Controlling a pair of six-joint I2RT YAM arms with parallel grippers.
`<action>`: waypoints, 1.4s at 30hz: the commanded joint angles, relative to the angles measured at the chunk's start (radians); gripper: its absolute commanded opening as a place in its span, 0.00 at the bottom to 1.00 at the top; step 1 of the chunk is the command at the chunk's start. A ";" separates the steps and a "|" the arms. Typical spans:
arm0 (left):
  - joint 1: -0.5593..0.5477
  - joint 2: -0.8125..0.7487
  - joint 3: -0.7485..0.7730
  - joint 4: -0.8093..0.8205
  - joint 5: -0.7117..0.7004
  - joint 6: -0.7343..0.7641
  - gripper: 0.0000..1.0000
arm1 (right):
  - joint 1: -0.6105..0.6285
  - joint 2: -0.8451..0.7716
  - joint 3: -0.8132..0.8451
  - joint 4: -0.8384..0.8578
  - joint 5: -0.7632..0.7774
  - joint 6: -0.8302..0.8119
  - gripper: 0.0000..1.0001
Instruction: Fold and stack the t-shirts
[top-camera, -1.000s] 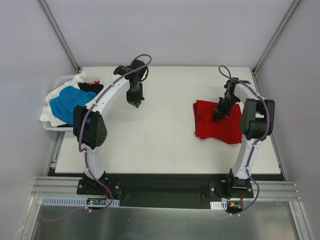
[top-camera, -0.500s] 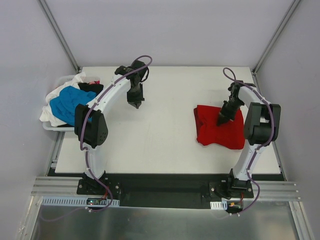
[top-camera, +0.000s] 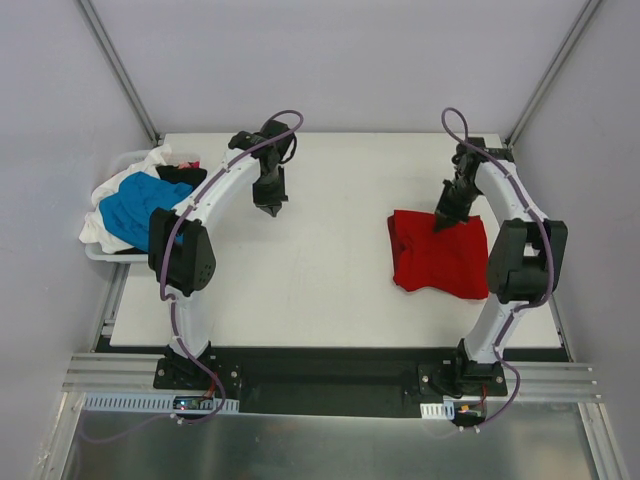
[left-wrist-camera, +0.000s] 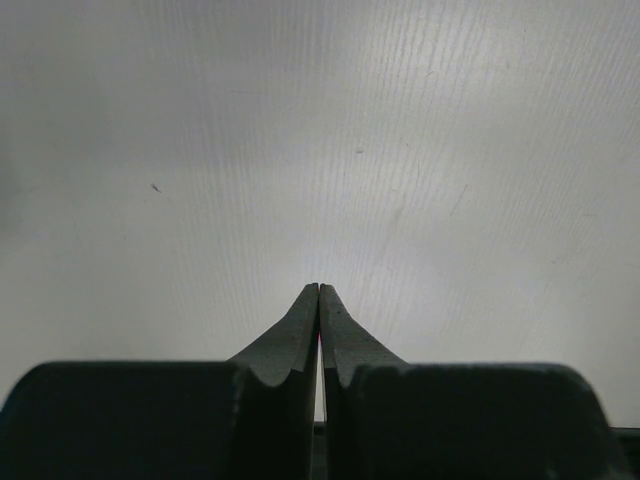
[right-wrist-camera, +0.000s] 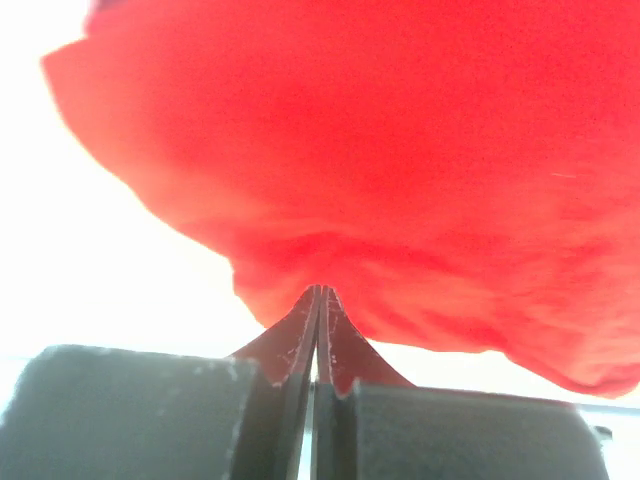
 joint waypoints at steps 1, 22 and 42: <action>0.005 -0.072 0.000 -0.017 -0.037 -0.018 0.00 | 0.122 -0.106 0.127 -0.087 0.061 -0.012 0.01; 0.002 -0.304 -0.341 0.068 -0.009 -0.003 0.00 | 0.294 -0.273 -0.134 -0.105 0.054 0.176 0.01; 0.002 -0.416 -0.444 0.189 -0.067 0.016 0.00 | 0.342 -0.457 -0.262 0.261 0.814 0.110 0.01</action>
